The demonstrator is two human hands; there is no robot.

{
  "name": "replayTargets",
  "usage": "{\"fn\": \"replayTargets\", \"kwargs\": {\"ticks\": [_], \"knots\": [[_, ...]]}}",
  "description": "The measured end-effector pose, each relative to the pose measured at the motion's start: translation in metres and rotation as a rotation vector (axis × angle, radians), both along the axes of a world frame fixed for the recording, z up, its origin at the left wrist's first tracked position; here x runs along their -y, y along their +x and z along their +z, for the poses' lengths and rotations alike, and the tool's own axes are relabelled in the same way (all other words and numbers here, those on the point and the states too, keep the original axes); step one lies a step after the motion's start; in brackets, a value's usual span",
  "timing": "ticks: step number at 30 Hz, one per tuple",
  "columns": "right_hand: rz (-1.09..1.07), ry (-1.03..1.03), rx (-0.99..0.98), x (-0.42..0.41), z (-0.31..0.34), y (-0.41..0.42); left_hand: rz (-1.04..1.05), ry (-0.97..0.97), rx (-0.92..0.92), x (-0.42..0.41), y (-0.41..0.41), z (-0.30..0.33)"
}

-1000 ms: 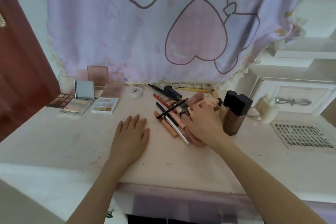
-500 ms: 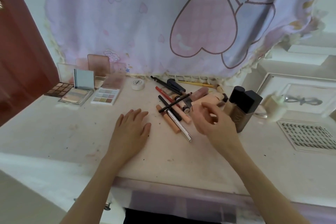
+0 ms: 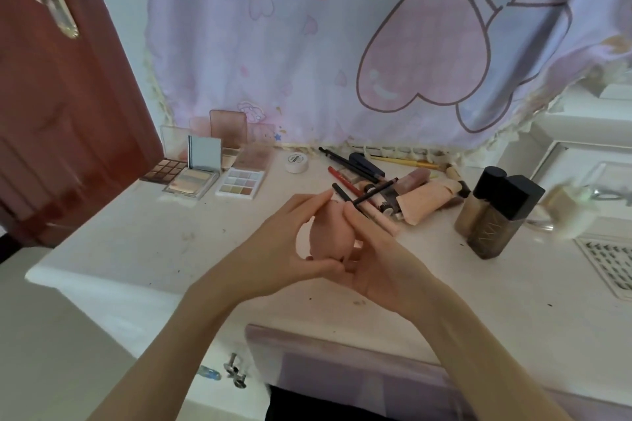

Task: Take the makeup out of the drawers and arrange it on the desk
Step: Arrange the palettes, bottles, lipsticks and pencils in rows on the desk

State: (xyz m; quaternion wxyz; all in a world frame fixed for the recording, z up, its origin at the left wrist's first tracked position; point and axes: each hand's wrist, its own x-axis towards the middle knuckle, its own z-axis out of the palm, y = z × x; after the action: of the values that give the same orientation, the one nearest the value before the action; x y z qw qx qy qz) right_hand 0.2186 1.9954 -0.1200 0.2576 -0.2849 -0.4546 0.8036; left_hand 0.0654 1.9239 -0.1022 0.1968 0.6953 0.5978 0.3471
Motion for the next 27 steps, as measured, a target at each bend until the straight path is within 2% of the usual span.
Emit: {"fn": "replayTargets", "kwargs": {"ticks": [7,15,22,27], "knots": [[0.073,-0.038,-0.039,0.001,-0.001,-0.002,-0.031,-0.041,0.053,0.009,-0.006,0.006],[0.096,-0.095,-0.101,0.009,-0.006,-0.025,-0.048,-0.185,-0.018,0.013,-0.03,0.019],[0.132,-0.23,-0.119,0.015,-0.007,-0.029,-0.05,-0.232,0.064,0.015,-0.043,0.027],[0.159,-0.403,-0.189,0.018,-0.007,-0.03,-0.062,-0.314,0.11,0.01,-0.047,0.031]]}}
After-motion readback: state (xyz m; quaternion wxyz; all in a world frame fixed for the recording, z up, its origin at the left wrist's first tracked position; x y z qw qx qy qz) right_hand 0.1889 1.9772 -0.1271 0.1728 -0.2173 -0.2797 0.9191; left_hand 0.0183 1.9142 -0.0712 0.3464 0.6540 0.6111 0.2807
